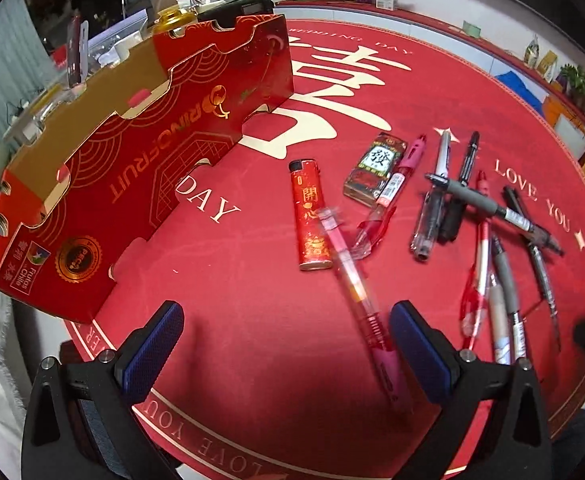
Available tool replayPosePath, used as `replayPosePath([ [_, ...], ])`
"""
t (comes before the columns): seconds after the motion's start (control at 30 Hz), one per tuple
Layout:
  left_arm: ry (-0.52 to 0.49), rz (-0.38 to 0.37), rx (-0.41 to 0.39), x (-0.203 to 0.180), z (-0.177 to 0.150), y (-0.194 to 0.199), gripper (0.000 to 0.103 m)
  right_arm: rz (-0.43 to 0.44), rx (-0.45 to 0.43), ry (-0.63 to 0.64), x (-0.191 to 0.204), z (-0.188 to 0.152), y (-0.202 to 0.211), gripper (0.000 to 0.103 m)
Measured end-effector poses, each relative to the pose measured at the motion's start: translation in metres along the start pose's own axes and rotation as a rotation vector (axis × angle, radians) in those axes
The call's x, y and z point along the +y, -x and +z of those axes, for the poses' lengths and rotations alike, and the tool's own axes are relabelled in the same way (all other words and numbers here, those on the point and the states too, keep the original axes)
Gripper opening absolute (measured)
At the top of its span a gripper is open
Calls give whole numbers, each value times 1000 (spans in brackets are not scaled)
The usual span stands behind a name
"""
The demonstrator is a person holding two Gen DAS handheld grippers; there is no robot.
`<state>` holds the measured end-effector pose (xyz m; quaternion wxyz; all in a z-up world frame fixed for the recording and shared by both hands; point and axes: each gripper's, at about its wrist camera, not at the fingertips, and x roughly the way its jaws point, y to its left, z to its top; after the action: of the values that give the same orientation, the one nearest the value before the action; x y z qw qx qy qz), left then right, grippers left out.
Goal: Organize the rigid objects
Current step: 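Move both tools toward the pile of pens on the rug, then grasp the black marker with the right tool while the left tool grasps a red pen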
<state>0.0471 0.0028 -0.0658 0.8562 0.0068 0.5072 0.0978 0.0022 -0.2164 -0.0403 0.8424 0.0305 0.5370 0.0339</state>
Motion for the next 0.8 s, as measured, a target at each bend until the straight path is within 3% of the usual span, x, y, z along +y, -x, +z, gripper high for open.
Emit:
replayPosePath([
  [0.2, -26, -46, -1, -16, -6, 3, 103, 40, 55, -66, -5, 26, -31, 103],
  [0.43, 98, -71, 21, 17, -17, 4, 103, -64, 6, 95, 19, 35, -46, 103],
  [0.57, 121, -61, 49, 21, -22, 0, 103, -34, 16, 127, 20, 26, -44, 103],
  [0.8, 136, -91, 55, -5, -22, 2, 102, -7, 20, 201, 36, 25, -43, 100],
])
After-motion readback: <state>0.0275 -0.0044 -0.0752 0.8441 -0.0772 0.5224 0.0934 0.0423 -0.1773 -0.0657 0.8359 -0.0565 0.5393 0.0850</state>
